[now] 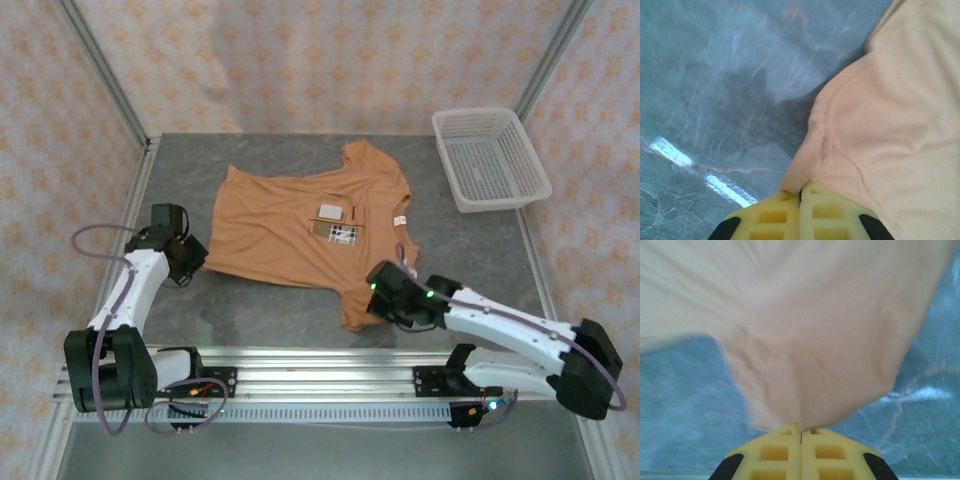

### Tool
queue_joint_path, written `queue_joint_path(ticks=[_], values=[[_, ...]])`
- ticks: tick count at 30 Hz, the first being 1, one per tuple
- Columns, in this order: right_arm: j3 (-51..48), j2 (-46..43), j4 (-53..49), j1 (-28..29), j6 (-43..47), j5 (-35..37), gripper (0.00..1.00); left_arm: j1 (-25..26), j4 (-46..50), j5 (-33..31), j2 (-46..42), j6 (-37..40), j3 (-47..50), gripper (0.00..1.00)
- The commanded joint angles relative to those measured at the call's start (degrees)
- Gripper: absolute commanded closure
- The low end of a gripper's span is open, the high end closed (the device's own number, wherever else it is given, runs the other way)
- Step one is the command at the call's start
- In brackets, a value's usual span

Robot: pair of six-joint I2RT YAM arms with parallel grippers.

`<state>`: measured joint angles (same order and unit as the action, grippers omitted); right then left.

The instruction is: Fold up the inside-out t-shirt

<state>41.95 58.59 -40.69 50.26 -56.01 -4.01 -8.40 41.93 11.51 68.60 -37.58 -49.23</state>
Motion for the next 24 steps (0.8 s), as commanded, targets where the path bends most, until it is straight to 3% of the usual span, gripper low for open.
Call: queue_joint_path(ticks=[1,4,9,15,24], values=[[9.1,-3.0,-5.7,-7.0,10.6,9.6,1.0,-0.5,4.1,-3.3,-2.5,2.0,-9.0,1.0],[17.6,-2.0,-3.8,-14.5,17.4,8.9,1.0,-0.5,4.8,-3.5,-2.3,2.4,-16.5,1.0],[33.6,4.4,-3.6,-21.2,25.0,6.6,1.0,-0.5,3.2,0.4,-0.7,2.7,-27.0,1.0],[53.9,13.3,-4.8,-24.3,29.8,4.5,1.0,-0.4,3.8,7.0,3.7,2.6,-41.4,1.0],[76.0,18.1,-12.3,-25.5,34.3,4.1,1.0,-0.5,8.1,8.8,3.8,6.5,-55.2,1.0]])
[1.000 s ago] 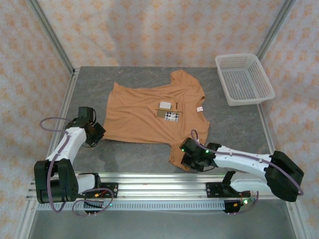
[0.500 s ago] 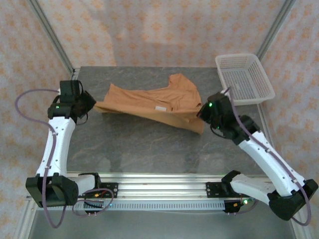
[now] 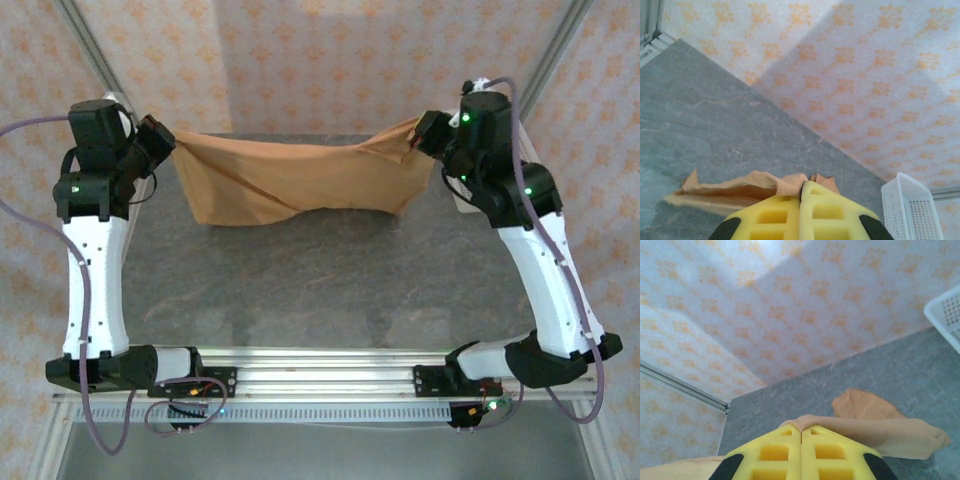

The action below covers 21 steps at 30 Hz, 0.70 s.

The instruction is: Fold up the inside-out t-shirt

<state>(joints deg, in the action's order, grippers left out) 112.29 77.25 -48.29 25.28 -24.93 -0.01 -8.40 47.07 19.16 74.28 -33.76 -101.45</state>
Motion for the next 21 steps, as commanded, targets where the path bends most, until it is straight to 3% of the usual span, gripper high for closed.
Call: queue_joint_path(ticks=[1,12,21], values=[[7.1,-1.0,-5.8,-0.5,3.4,-0.3,1.0,-0.4,3.6,0.8,-2.6,2.8,-3.9,1.0],[11.9,-12.4,-9.9,-0.5,3.4,-7.5,1.0,-0.5,4.1,-7.9,-17.0,6.0,-13.9,1.0],[19.2,-9.8,-12.9,-0.5,8.3,-0.2,1.0,-0.5,3.2,-6.8,-16.4,7.1,-13.9,1.0]])
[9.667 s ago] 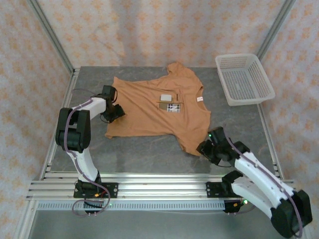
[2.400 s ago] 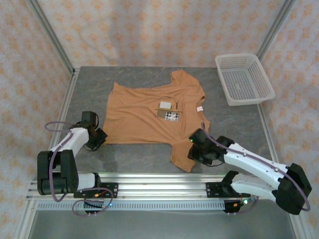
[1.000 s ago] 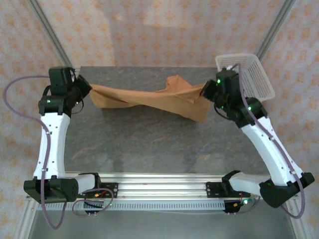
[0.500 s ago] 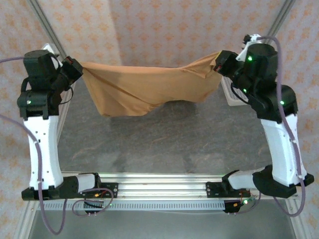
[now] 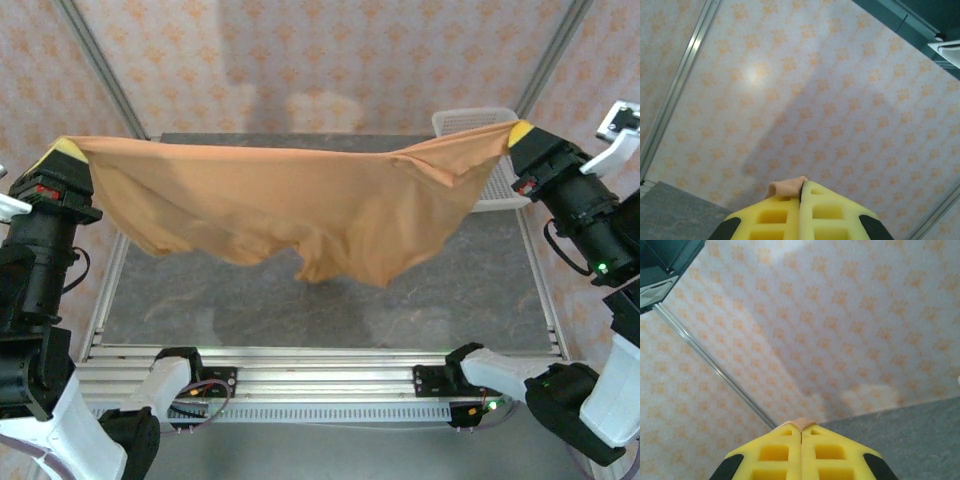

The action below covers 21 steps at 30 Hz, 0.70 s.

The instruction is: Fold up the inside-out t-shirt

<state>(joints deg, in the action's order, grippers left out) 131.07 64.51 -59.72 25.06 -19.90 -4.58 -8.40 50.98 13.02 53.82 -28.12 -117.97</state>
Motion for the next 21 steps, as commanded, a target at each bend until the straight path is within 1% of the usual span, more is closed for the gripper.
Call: queue_joint_path(ticks=[1,3,6,9,11,14,16,18,19,20,21], values=[[0.1,4.0,-1.2,-0.3,4.1,5.6,1.0,-0.5,-1.6,0.1,4.6,1.3,4.2,1.0],[-1.5,6.6,0.2,-0.3,5.8,8.7,1.0,-0.5,-4.5,1.0,5.8,1.0,9.1,1.0],[-6.2,10.3,5.0,-0.3,8.9,13.5,1.0,-0.5,-10.0,1.7,8.6,0.5,17.9,1.0],[-11.0,15.5,9.9,-0.8,11.1,16.3,1.0,-0.4,-15.9,2.7,13.8,0.4,25.7,1.0],[-14.3,19.8,13.4,-2.9,10.7,14.7,1.0,-0.2,-19.9,3.2,18.9,0.2,29.7,1.0],[-18.5,27.0,19.1,-6.5,8.4,10.4,1.0,0.7,-25.1,2.4,28.1,0.3,32.6,1.0],[-18.1,33.2,20.8,-8.5,6.6,7.7,1.0,1.1,-26.9,2.1,35.4,-0.2,31.9,1.0],[-15.3,40.8,21.1,-9.9,5.2,5.3,1.0,1.4,-26.3,1.9,43.6,-0.4,28.7,1.0],[-11.9,45.4,20.2,-10.6,4.0,4.1,0.92,1.4,-24.7,1.8,48.0,-0.5,25.9,0.81],[-7.5,50.3,18.2,-11.2,2.8,2.4,0.74,1.3,-22.3,0.7,51.9,-0.6,22.4,0.5],[-3.0,54.4,15.2,-11.5,1.8,1.7,0.57,1.3,-20.0,-0.8,54.3,-0.5,19.5,0.37]])
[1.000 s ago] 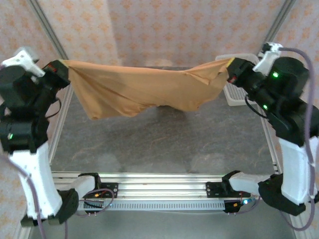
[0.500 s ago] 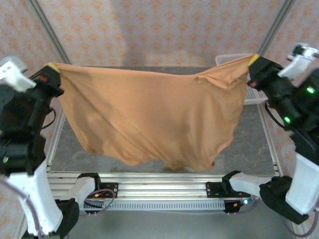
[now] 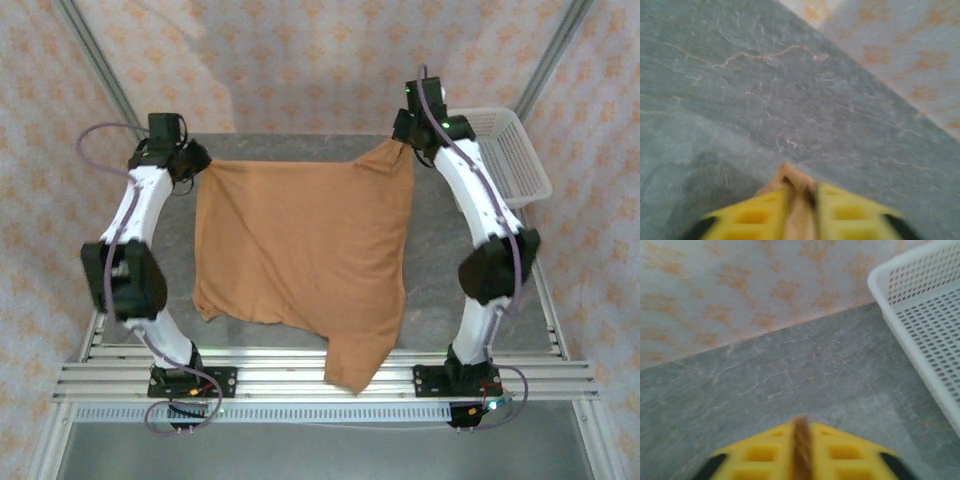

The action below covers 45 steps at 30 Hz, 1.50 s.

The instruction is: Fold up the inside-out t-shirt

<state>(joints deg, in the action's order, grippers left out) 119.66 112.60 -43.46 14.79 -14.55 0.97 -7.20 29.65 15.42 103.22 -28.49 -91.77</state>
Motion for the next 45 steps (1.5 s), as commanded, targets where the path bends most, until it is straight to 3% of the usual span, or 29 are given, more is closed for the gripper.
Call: queue_joint_path(ticks=[1,2,4,7,9,16,19,22,27,35,45], values=[[15.3,10.9,-5.4,-1.4,-4.0,-4.4,0.46,0.1,3.9,-5.3,7.2,0.1,-9.5,0.28],[21.9,15.1,-10.0,-1.3,-4.3,-5.1,0.4,0.0,6.2,-8.1,8.4,0.2,-12.2,0.19],[31.5,20.6,-17.3,-1.2,-5.5,-5.6,0.38,0.0,8.9,-10.5,8.4,0.8,-14.7,0.18],[31.5,21.2,-20.5,-0.6,-6.6,-6.6,0.38,1.1,10.2,-12.8,5.2,0.6,-13.1,0.22],[24.8,18.5,-19.4,0.4,-6.9,-6.4,0.38,2.7,8.1,-10.2,2.5,0.7,-8.8,0.25],[-15.3,0.8,-3.0,3.1,-10.2,-10.5,0.46,11.1,-1.2,2.5,-1.1,-4.3,9.5,0.31],[-29.2,-4.5,4.3,2.7,-12.4,-11.1,0.46,12.0,-4.1,4.1,-1.1,-6.3,16.2,0.32],[-35.3,-3.9,9.7,1.7,-13.5,-12.9,0.45,11.9,-4.5,2.0,1.3,-6.2,18.6,0.31],[-31.5,4.1,12.6,0.2,-14.3,-16.2,0.47,11.8,-0.3,0.2,9.9,-3.7,13.5,0.33],[-24.2,7.6,9.4,0.2,-14.7,-15.8,0.53,10.9,1.9,-4.4,13.3,-2.4,10.9,0.33],[-13.2,15.5,1.6,1.2,-14.0,-16.4,0.56,10.5,1.7,-0.3,10.8,-2.4,11.1,0.34]])
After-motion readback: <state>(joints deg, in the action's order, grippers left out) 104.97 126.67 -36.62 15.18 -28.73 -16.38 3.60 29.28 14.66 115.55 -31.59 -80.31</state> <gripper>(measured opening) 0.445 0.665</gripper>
